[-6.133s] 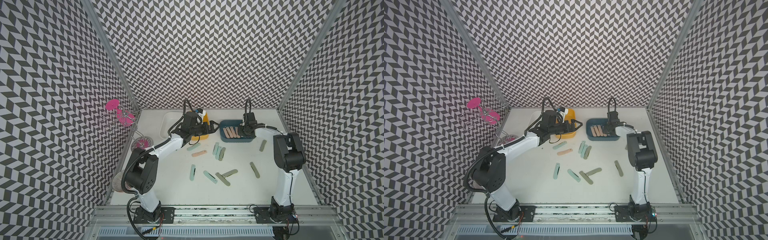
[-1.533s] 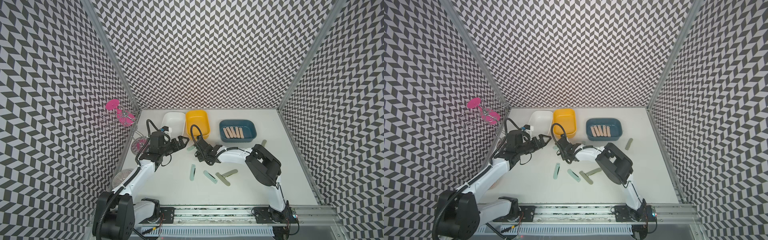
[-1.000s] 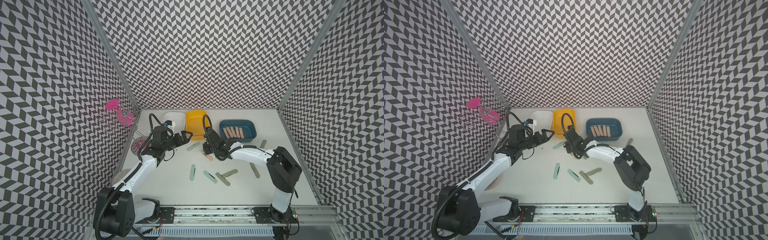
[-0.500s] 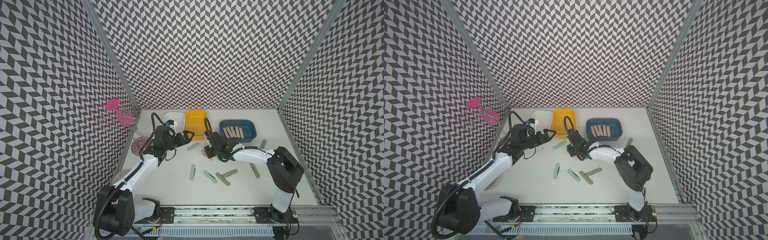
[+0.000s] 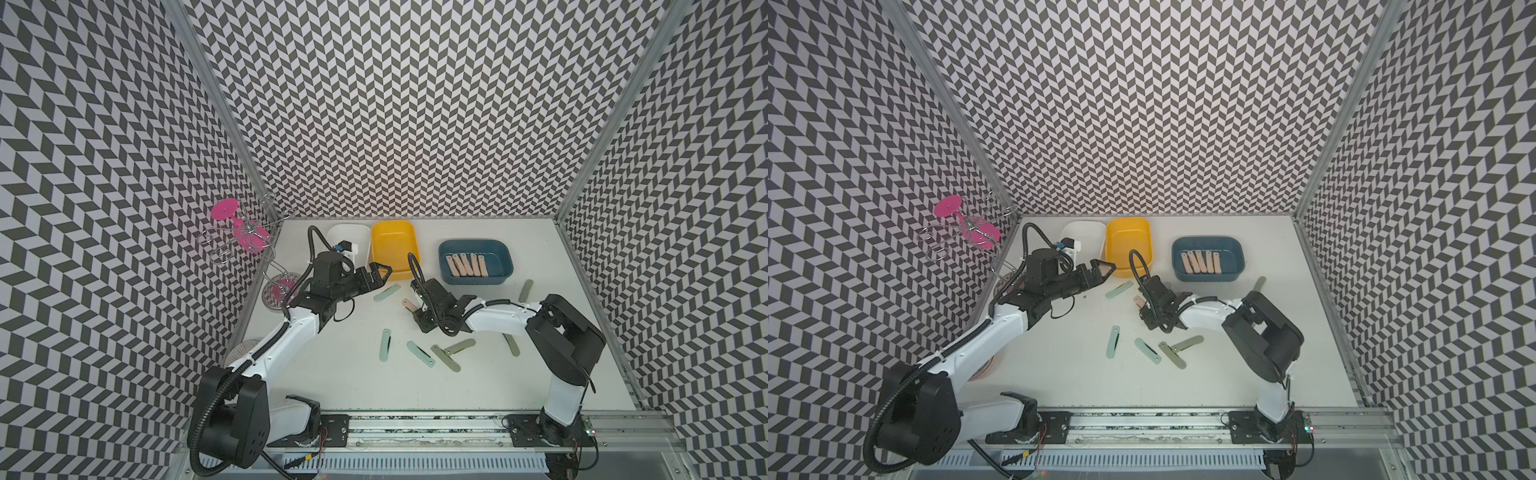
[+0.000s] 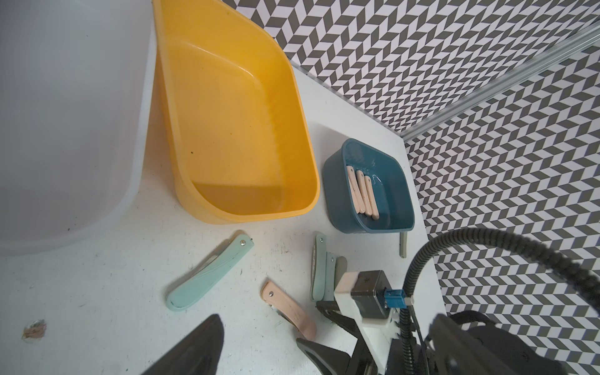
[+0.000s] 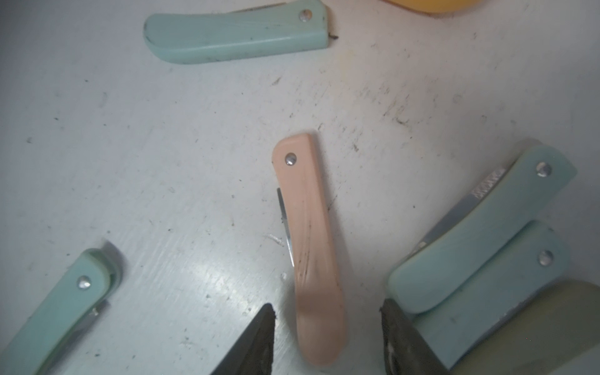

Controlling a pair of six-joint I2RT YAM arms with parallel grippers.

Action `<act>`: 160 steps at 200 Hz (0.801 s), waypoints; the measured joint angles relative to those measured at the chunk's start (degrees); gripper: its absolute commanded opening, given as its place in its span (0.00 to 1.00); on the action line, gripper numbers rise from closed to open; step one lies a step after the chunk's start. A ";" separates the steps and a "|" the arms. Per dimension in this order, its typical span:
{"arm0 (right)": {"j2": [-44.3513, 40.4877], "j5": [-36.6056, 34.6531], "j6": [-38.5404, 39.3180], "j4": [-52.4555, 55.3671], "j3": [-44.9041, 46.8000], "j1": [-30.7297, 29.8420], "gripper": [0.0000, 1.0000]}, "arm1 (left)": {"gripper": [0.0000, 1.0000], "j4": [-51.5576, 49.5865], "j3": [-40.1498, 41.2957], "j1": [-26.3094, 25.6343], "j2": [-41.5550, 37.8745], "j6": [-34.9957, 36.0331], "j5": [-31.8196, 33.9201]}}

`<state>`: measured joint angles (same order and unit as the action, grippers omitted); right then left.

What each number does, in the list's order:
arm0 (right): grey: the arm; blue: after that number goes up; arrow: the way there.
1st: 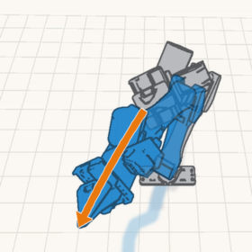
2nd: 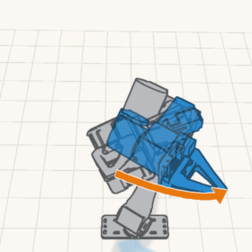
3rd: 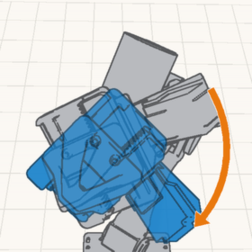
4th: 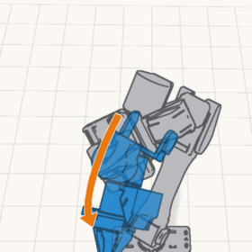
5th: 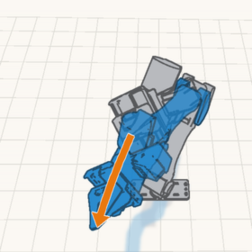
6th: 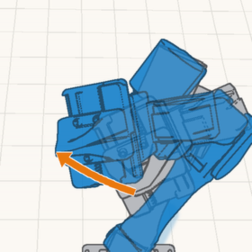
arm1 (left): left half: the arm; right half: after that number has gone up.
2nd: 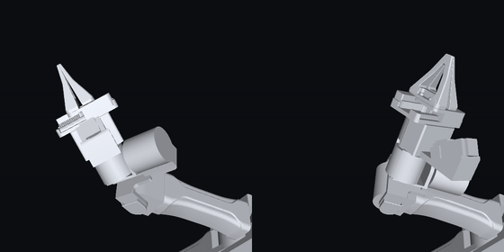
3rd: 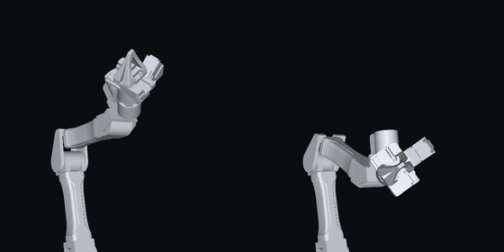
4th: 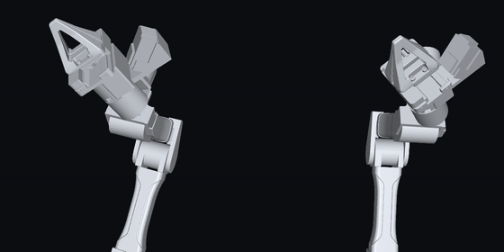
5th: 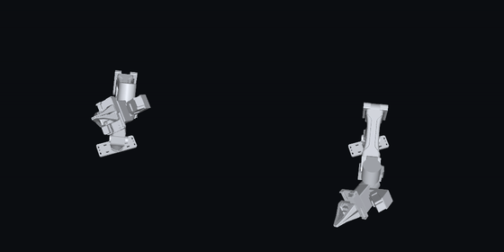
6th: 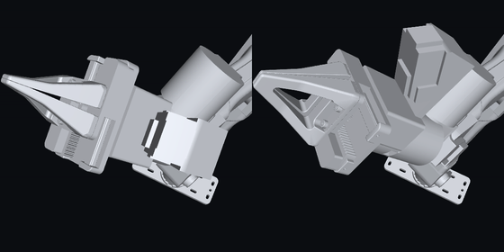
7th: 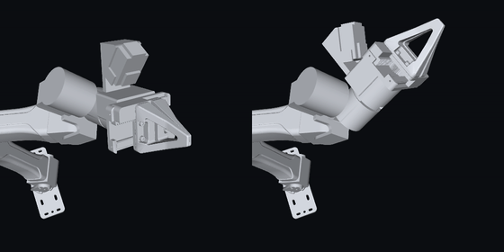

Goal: Place the fruit knives into the storage box by color
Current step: Pick up the fruit knife from the center of the board.

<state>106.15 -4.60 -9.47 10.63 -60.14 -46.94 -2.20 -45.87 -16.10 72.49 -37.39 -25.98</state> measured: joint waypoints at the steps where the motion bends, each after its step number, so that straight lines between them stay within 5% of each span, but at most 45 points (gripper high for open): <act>1: 0.04 0.02 0.02 0.00 0.00 -0.02 0.51 | 1.00 0.00 -0.02 -0.02 0.00 0.00 0.00; 37: 1.53 -0.22 0.48 -1.18 -0.79 -0.63 0.48 | 1.00 0.00 -0.11 -0.33 0.31 -0.04 0.37; 107: 2.62 -2.08 0.46 -2.47 -1.51 -1.27 0.23 | 1.00 0.00 -0.13 -0.55 0.37 -0.26 0.85; 160: 1.99 -1.95 -0.07 -2.32 -1.51 -1.49 0.18 | 1.00 0.00 -0.24 -1.27 0.57 -0.74 0.85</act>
<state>108.14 -6.55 -9.54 8.32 -61.65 -48.42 -2.20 -46.11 -17.37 73.06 -38.13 -25.12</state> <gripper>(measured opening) 0.208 0.997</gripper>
